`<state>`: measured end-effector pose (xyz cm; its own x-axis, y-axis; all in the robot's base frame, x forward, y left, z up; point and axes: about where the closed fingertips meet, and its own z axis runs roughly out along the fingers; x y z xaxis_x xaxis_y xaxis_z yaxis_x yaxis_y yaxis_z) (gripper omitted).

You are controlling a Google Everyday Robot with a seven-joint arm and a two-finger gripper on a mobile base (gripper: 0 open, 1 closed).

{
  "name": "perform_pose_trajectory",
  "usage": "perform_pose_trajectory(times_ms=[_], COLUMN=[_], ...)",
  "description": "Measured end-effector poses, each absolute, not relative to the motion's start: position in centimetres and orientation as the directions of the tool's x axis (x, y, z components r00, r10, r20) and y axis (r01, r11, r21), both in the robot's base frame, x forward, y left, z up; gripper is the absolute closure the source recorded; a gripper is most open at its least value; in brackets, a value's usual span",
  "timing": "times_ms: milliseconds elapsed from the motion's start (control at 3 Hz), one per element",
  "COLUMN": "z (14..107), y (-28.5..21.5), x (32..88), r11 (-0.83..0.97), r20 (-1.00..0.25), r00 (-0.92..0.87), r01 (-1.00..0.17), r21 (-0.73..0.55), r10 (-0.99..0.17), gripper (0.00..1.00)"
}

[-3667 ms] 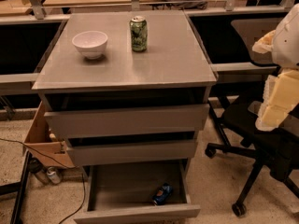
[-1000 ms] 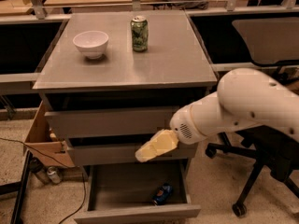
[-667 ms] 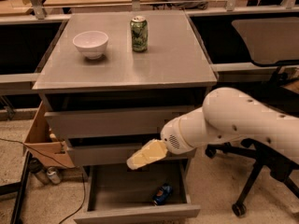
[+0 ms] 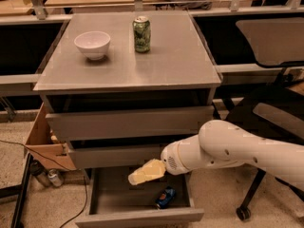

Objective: Pick pepsi can from bottom drawer and place on counter

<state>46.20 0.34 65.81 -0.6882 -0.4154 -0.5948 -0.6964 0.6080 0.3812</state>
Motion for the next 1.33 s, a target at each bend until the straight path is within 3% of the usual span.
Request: perform_pose_trajectory(times_ms=[1333], z=[51.7], y=[-3.3], x=[43.4], r11=[0.629], r20=[-0.484], r00=[-0.835], r01=[-0.529], r21=[0.57], r10=[-0.262], gripper=[0.0])
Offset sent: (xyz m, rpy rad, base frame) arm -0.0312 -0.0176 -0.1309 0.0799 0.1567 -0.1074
